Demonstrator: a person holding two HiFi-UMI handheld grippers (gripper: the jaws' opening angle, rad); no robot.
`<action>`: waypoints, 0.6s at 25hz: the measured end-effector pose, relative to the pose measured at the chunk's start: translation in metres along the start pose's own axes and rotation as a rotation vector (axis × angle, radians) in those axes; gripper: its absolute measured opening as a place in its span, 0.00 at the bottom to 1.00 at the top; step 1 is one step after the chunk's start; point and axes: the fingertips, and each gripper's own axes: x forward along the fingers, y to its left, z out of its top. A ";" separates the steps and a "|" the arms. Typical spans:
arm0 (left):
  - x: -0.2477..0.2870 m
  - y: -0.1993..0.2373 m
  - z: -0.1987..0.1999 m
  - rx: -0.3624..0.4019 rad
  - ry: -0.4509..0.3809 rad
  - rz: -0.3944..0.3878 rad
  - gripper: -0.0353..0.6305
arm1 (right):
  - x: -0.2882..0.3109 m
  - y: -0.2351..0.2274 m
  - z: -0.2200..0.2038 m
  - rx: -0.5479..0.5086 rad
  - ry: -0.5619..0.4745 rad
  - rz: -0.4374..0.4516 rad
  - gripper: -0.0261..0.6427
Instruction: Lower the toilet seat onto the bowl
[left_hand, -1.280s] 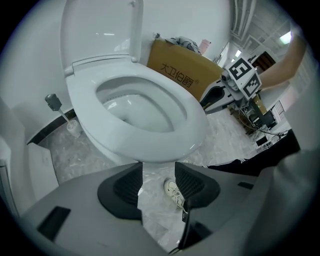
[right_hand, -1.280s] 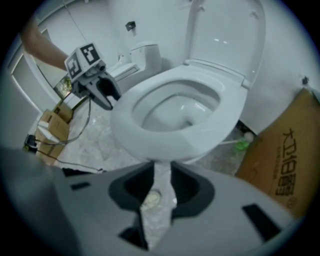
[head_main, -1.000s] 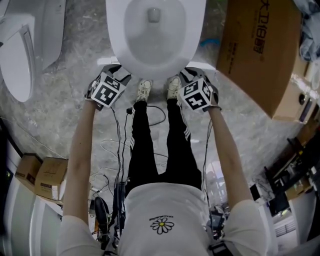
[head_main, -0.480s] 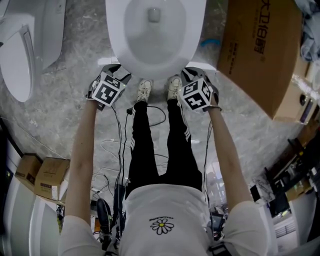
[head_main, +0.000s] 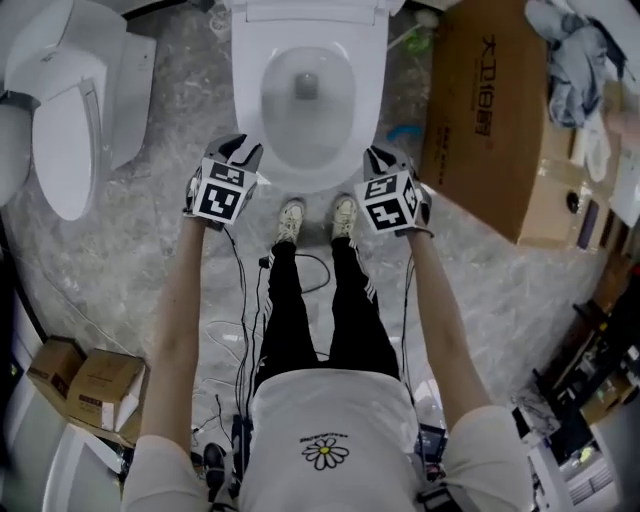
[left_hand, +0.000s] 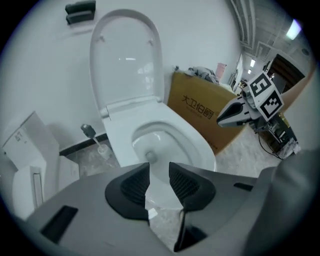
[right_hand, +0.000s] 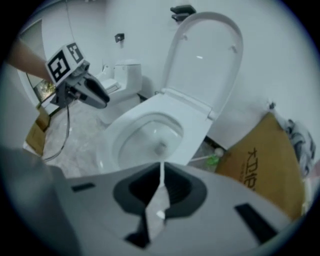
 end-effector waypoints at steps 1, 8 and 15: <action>-0.012 0.002 0.020 -0.004 -0.039 0.027 0.26 | -0.012 -0.007 0.018 -0.006 -0.032 -0.024 0.10; -0.133 -0.018 0.152 -0.072 -0.337 0.099 0.09 | -0.127 -0.039 0.139 0.040 -0.284 -0.157 0.09; -0.272 -0.078 0.233 -0.127 -0.636 0.101 0.09 | -0.275 -0.024 0.211 0.170 -0.596 -0.153 0.09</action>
